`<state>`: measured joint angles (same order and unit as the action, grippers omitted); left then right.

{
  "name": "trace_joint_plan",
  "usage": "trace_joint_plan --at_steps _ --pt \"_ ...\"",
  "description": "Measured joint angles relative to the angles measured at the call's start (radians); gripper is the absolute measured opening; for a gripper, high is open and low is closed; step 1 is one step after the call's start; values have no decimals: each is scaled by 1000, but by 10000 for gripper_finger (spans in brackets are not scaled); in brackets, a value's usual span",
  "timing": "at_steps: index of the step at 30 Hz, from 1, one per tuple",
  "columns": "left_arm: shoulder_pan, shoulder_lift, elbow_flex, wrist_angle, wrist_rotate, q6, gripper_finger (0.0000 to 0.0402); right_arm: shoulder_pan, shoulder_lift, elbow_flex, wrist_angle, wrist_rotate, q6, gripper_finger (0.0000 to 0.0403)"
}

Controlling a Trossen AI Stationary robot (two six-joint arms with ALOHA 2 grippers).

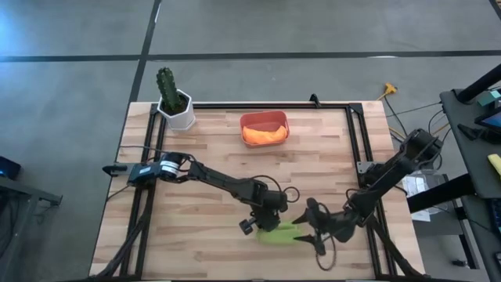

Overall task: Roll microfiber towels into tight, uniform cylinder then place into a basket
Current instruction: Roll the green microfiber cloth

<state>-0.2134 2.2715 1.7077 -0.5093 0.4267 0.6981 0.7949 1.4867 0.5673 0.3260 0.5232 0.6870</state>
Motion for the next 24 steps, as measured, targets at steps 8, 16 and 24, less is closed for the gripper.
trace_joint_plan --at_steps 8,16,24 --pt "4 0 -8 17 10 -44 0 20 17 248 -261 3 -352 237" --pt "22 0 -19 30 12 -124 6 22 281 546 -801 59 -218 203" --pt "85 -33 -34 41 -87 -223 49 71 377 622 -884 171 47 153"
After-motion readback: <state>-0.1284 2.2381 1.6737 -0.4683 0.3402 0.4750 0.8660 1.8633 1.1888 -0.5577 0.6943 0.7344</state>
